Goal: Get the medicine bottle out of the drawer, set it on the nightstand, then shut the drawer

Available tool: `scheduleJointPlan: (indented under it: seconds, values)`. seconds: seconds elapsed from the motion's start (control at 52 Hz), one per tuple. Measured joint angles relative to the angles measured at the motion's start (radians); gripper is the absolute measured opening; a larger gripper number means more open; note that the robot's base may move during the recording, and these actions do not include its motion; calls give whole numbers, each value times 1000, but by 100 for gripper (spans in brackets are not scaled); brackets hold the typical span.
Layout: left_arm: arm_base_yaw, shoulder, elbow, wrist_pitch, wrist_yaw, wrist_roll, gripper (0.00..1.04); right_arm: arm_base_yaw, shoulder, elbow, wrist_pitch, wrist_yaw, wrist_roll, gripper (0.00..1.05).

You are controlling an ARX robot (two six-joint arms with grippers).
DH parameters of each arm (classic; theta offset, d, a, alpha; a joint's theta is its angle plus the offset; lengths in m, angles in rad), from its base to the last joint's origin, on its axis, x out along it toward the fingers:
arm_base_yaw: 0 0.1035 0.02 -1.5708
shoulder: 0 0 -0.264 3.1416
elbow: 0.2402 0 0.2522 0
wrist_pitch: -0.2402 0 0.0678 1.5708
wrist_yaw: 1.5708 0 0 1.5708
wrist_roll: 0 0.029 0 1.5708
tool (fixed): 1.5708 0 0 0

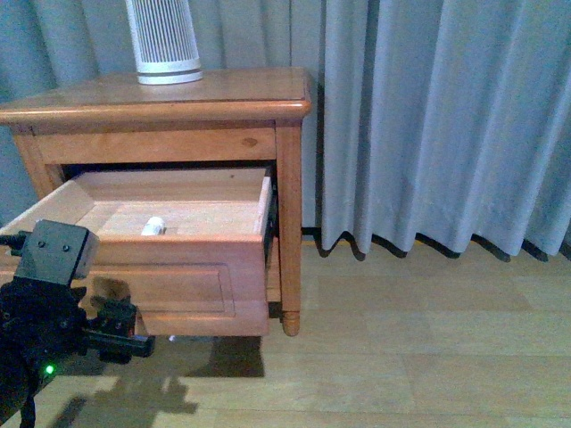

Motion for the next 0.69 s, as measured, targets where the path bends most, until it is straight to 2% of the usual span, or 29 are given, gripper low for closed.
scheduleJointPlan:
  seconds: [0.134, 0.269, 0.384, 0.692]
  values:
    - [0, -25, -25, -38, -9, -18, 99, 0, 0, 0, 0, 0, 0, 98]
    - [5, -159, -67, -132, -3, -46, 98, 0, 0, 0, 0, 0, 0, 98]
    - [14, -381, -108, -255, 18, -48, 98, 0, 0, 0, 0, 0, 0, 98]
    - [29, -1153, -222, -824, 43, -27, 98, 0, 0, 0, 0, 0, 0, 98]
